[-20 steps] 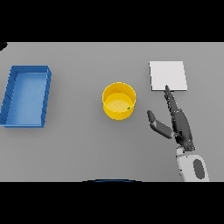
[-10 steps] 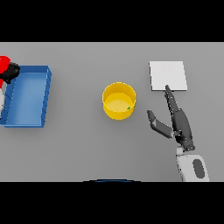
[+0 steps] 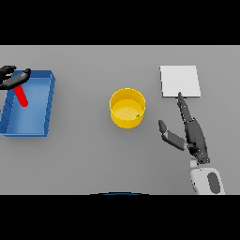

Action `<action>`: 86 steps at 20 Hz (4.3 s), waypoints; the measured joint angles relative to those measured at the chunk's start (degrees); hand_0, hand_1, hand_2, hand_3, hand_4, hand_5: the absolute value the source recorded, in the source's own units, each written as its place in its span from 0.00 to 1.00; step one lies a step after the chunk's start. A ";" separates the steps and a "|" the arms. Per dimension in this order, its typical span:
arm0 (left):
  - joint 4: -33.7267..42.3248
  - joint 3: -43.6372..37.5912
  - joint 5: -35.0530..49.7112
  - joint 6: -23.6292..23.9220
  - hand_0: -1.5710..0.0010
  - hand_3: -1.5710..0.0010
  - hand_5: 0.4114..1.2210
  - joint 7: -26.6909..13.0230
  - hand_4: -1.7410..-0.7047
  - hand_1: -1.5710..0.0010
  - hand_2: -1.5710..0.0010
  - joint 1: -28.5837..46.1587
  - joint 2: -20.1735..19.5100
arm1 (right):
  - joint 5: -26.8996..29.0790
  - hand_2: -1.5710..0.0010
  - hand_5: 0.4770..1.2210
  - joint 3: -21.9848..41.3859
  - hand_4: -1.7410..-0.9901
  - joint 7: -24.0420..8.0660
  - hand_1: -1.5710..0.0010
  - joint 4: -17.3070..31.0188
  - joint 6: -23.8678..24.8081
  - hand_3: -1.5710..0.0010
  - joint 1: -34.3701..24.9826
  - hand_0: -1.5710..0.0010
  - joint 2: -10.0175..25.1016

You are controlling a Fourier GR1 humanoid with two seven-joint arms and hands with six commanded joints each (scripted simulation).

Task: Pick up the red beaker and tilt it to pour out 1 green nut into yellow bowl. Pick up the yellow bowl and place it on the metallic measuring scale.

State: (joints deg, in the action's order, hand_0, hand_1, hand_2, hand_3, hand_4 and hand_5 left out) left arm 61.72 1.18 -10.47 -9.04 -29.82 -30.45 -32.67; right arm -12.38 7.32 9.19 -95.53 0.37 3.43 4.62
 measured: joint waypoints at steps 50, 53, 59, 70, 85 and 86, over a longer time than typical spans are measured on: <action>2.88 -1.41 1.53 1.78 1.00 1.00 0.37 7.06 0.92 1.00 1.00 1.85 1.05 | -37.67 0.32 0.85 32.18 0.22 6.04 0.30 35.92 -24.99 0.44 -45.69 0.29 12.97; 2.32 -1.04 0.92 2.03 1.00 1.00 0.37 6.57 0.92 1.00 1.00 1.20 1.23 | -37.13 0.21 0.93 32.55 0.11 7.05 0.16 35.73 -25.52 0.32 -45.78 0.15 13.70; 3.73 -1.25 1.66 1.67 1.00 1.00 0.36 5.92 0.93 1.00 1.00 1.70 1.12 | -35.47 0.12 0.98 32.27 0.03 4.44 0.04 33.21 -28.25 0.24 -46.05 0.04 14.46; 3.28 -1.66 2.30 1.36 1.00 1.00 0.36 5.64 0.91 1.00 1.00 1.04 1.21 | -32.68 0.05 1.00 28.23 0.00 -2.13 0.00 22.11 -33.40 0.25 -45.56 0.00 21.29; 7.58 -2.30 4.13 1.19 1.00 1.00 0.43 1.65 0.86 1.00 1.00 2.80 1.03 | -33.80 0.01 1.00 19.68 0.00 -0.94 0.00 36.28 -22.43 0.27 -50.37 0.00 27.22; 7.80 -2.33 4.09 1.25 1.00 1.00 0.43 0.85 0.86 1.00 1.00 2.72 0.91 | -33.91 0.01 1.00 19.16 0.00 -0.49 0.00 38.79 -21.48 0.27 -51.38 0.00 27.25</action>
State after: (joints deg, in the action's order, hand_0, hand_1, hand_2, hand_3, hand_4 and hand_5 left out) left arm 69.53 -1.15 -6.38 -7.80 -28.96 -27.73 -31.77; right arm -46.29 26.48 8.70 -56.74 -21.12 -47.95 31.87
